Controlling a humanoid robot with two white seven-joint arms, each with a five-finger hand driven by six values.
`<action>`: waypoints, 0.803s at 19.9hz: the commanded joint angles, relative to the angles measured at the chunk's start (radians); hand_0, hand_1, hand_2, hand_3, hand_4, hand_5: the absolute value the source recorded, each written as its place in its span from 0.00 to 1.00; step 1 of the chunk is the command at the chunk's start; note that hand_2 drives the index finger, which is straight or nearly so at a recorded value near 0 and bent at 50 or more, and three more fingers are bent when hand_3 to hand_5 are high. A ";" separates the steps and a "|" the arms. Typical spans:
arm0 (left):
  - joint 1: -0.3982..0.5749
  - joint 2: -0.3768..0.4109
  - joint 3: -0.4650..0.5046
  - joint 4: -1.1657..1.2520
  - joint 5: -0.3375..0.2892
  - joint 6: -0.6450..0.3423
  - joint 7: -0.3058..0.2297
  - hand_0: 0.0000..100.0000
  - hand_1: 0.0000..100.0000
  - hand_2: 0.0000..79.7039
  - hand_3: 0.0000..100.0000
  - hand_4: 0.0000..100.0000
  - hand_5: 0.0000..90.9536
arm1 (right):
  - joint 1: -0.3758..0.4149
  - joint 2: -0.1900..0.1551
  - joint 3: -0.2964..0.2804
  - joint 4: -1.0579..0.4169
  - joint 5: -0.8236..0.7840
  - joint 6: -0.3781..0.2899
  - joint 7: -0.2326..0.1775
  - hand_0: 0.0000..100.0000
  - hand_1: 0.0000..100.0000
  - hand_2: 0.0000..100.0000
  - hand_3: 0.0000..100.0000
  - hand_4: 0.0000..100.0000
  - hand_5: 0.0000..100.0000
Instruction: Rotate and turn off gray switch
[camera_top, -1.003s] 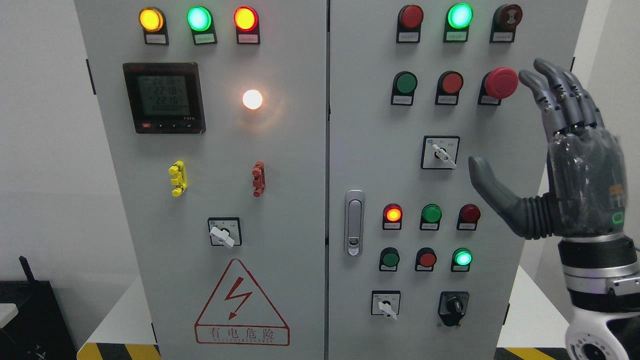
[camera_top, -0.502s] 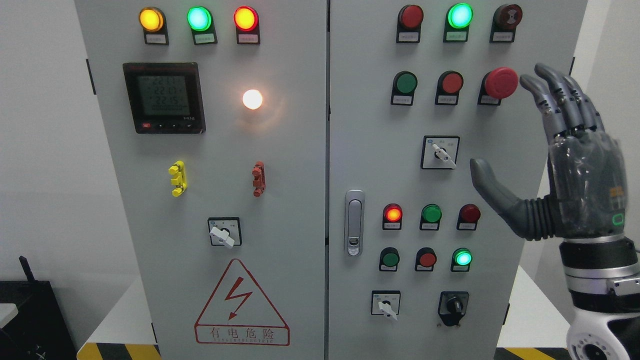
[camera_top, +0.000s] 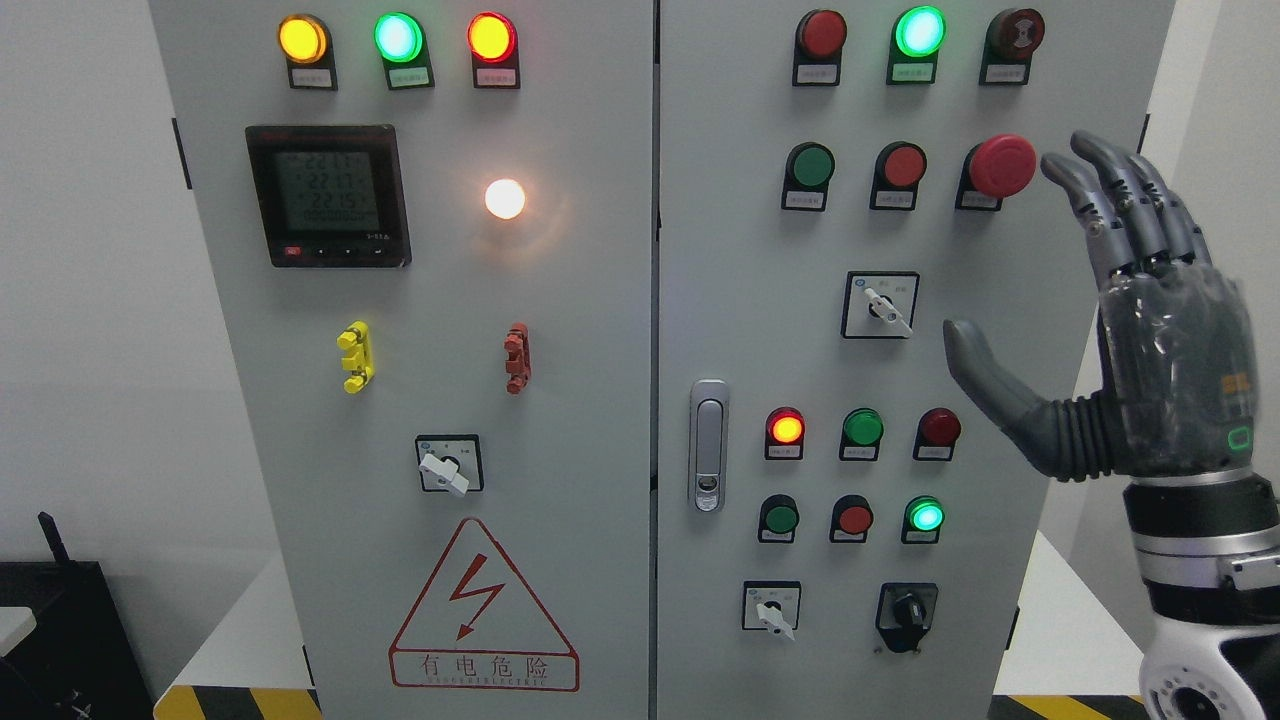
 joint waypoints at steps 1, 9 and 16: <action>0.000 0.000 -0.002 0.014 0.000 0.001 -0.002 0.12 0.39 0.00 0.00 0.00 0.00 | -0.001 -0.001 0.004 0.002 0.000 0.000 0.002 0.27 0.27 0.10 0.11 0.00 0.00; 0.000 0.000 -0.002 0.014 0.000 0.001 -0.002 0.12 0.39 0.00 0.00 0.00 0.00 | 0.000 0.002 0.010 0.003 0.000 0.031 0.004 0.28 0.27 0.12 0.15 0.00 0.00; 0.000 0.000 -0.002 0.014 0.000 0.001 0.000 0.12 0.39 0.00 0.00 0.00 0.00 | 0.000 0.009 0.016 0.011 0.000 0.054 -0.022 0.31 0.27 0.25 0.51 0.49 0.60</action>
